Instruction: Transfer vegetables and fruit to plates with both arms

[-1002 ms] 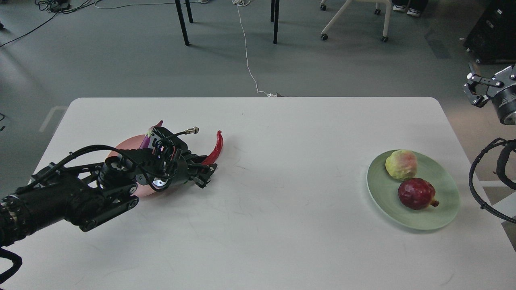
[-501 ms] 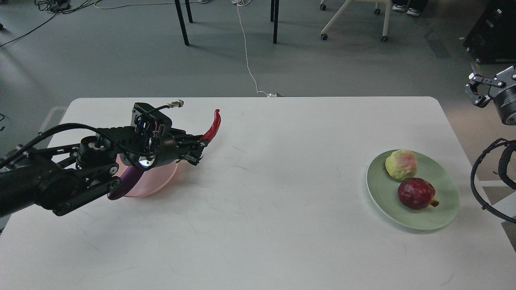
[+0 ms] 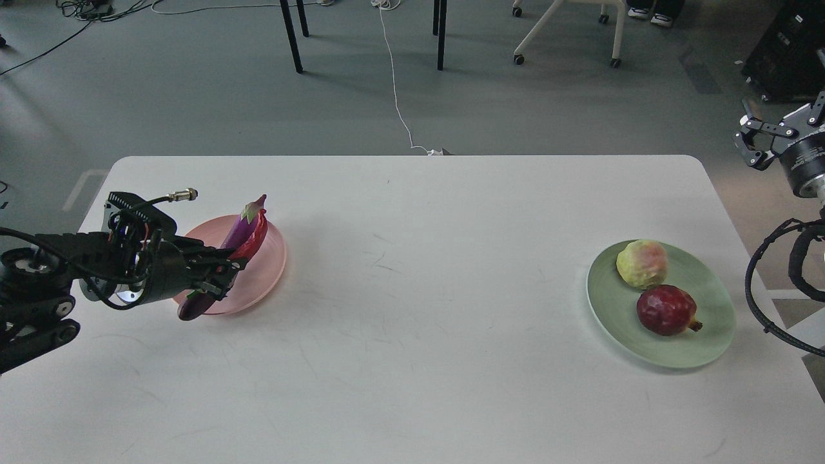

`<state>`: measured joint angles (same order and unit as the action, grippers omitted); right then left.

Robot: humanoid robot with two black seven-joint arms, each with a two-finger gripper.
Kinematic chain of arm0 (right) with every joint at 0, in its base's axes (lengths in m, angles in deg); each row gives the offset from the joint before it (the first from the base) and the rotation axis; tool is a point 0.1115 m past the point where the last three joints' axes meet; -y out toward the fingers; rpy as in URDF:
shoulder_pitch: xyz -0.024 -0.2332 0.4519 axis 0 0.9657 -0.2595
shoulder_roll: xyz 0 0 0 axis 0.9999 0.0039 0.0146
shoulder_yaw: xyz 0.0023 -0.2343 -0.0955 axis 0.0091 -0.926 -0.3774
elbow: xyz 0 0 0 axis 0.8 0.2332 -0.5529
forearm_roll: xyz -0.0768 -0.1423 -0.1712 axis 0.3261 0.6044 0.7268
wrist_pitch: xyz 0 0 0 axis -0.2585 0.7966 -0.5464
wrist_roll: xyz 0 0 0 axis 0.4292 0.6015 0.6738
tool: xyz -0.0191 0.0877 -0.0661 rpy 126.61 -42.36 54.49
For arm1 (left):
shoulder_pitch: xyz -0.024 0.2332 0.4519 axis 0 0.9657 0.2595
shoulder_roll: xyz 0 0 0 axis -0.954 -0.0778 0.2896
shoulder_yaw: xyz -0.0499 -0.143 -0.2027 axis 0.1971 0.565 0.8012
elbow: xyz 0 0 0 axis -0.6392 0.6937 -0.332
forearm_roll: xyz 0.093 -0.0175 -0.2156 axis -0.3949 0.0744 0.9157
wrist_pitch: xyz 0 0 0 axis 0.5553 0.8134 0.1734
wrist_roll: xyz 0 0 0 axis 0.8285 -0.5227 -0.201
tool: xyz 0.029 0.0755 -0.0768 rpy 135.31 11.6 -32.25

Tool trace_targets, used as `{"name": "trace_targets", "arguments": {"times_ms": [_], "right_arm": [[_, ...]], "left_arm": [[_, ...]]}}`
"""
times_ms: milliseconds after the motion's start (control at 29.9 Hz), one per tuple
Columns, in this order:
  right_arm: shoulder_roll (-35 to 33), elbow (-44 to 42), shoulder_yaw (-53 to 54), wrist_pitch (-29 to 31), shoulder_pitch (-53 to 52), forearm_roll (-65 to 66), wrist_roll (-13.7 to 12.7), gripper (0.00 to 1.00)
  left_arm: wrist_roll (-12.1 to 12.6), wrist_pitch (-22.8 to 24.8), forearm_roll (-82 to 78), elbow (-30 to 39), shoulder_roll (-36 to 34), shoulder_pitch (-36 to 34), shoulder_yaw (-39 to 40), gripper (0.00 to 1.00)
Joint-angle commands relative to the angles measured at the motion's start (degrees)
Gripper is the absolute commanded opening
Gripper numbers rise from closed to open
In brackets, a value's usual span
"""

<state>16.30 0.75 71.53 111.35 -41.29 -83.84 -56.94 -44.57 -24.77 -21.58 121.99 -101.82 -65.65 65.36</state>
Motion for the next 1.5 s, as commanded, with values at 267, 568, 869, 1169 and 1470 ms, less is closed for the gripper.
{"name": "trace_targets", "arguments": {"times_ms": [267,568,869,1169,1470], "right_arm": [[-0.9,-0.3,0.0,0.0,-1.4,0.4,-0.4,0.99],[-0.1,-0.6,1.4,0.0,-2.2,0.4,-0.2,1.0],[0.0,-0.8,5.1,0.0,-1.9,0.3,-0.5,0.99],[3.2,-0.8,6.4,0.0,-1.6,-1.3,-0.7,0.99],[8.0,-2.0,9.8,0.0,-1.6,-5.9,-4.7,0.99]], "left_arm": [[-1.6,-0.3,6.5,-0.4,-0.3,0.4,3.0,0.74],[-2.9,-1.1,39.4,-6.8,4.0,0.5,14.5,0.94],[-3.2,-1.0,71.8,-16.7,9.2,0.6,22.1,0.98],[-4.8,0.3,92.8,-24.6,15.1,0.6,31.3,0.98],[-4.8,8.4,109.9,-38.4,23.5,0.7,34.5,0.98]]}}
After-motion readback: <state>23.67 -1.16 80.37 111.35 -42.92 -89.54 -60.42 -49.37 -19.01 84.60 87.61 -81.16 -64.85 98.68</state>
